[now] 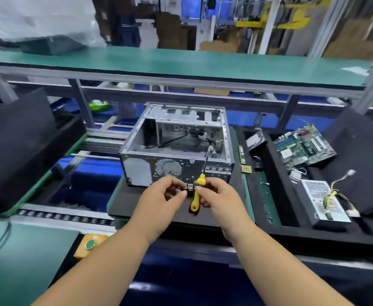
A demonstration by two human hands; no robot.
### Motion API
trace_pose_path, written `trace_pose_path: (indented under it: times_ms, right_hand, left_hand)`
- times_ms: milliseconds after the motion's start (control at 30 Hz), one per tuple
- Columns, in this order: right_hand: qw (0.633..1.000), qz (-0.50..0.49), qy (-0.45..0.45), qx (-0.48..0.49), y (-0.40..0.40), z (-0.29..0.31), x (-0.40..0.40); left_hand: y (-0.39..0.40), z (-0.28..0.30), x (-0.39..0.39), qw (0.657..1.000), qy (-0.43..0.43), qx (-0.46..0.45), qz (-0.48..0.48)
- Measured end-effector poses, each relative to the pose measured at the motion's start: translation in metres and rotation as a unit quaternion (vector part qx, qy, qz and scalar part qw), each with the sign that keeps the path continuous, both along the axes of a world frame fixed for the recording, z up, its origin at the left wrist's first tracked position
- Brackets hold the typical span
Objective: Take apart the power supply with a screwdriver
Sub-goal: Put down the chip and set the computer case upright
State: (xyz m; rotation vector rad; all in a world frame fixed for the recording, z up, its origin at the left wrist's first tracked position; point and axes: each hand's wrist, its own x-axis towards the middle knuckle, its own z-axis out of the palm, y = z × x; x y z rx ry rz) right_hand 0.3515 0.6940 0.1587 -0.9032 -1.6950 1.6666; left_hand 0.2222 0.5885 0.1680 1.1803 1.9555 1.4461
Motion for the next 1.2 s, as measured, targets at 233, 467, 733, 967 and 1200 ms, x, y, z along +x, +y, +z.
trace_pose_path:
  times_ms: [233,467,733,967,1200]
  right_hand:
    - [0.998,-0.057,-0.027,-0.006,0.049,-0.010,0.007]
    - [0.987,-0.152,-0.052,-0.002,0.082,-0.010,-0.011]
    - [0.963,-0.262,-0.066,0.005,0.100,-0.007,-0.015]
    - [0.934,-0.337,-0.119,0.004,0.115,-0.026,0.015]
    - [0.905,-0.338,-0.252,0.047,0.148,-0.043,0.059]
  left_hand:
    - [0.062,-0.004,-0.015,0.998,0.019,-0.007,-0.051]
    - [0.124,-0.002,-0.052,0.988,0.057,0.008,-0.143]
    - [0.185,-0.001,-0.069,0.962,0.089,0.021,-0.259]
    - [0.212,-0.010,-0.058,0.945,0.094,-0.001,-0.312]
    - [0.229,-0.009,-0.043,0.938,0.152,-0.015,-0.311]
